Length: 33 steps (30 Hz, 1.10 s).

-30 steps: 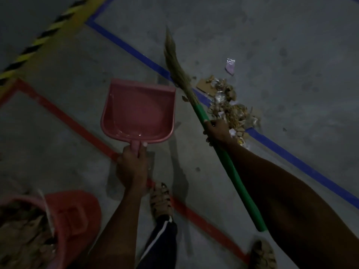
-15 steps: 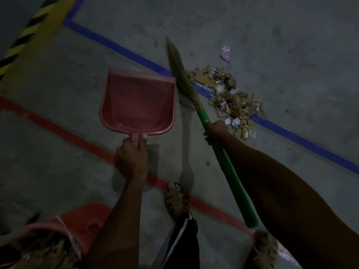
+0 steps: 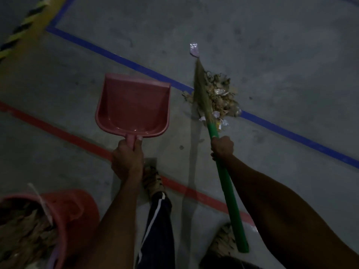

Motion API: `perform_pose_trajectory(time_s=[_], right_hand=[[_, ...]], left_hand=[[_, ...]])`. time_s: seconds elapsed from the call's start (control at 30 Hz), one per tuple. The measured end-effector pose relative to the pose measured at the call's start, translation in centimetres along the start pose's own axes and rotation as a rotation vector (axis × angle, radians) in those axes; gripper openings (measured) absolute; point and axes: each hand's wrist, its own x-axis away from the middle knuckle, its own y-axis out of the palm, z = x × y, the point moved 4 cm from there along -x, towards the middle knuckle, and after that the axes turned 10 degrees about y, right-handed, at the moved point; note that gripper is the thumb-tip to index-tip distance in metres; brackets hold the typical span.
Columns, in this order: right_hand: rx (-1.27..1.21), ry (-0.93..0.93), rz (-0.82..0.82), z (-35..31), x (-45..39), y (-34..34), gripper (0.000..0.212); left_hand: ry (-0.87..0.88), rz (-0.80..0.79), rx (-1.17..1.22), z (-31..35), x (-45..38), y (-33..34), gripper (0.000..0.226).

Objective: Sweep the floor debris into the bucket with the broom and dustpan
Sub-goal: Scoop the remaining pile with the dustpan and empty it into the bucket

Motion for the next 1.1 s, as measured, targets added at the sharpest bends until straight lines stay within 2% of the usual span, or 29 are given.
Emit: perform_pose_trajectory(time_s=[0.13, 0.33, 0.47, 0.6, 0.73, 0.93, 1.1], right_hand=[[0.072, -0.146, 0.039, 1.5, 2.3, -5.0, 0.039], [0.111, -0.323, -0.082, -0.6, 1.9, -7.4, 0.043], [0.249, -0.335, -0.141, -2.4, -0.3, -5.2, 0.039], [0.343, -0.206, -0.165, -2.3, -2.6, -4.6, 0.034], [0.335, -0.114, -0.079, -2.4, -4.0, -6.6, 0.024], [0.306, -0.274, 0.063, -6.6, -5.5, -8.8, 0.043], [0.321, -0.404, 0.162, -14.4, -4.8, -10.9, 0.044]], left_hand=[[-0.044, -0.011, 0.009, 1.7, 5.2, -0.4, 0.055], [-0.095, 0.007, 0.001, 4.5, 6.5, 0.3, 0.052], [-0.069, 0.029, 0.003, 5.2, 4.3, 3.0, 0.054], [-0.069, -0.002, -0.016, 6.0, 2.6, 5.2, 0.057], [-0.056, -0.042, -0.021, 7.6, 1.1, 6.4, 0.058], [-0.063, -0.097, -0.007, 11.4, -2.2, 6.9, 0.056], [-0.066, -0.102, -0.011, 14.8, -6.8, 5.8, 0.054]])
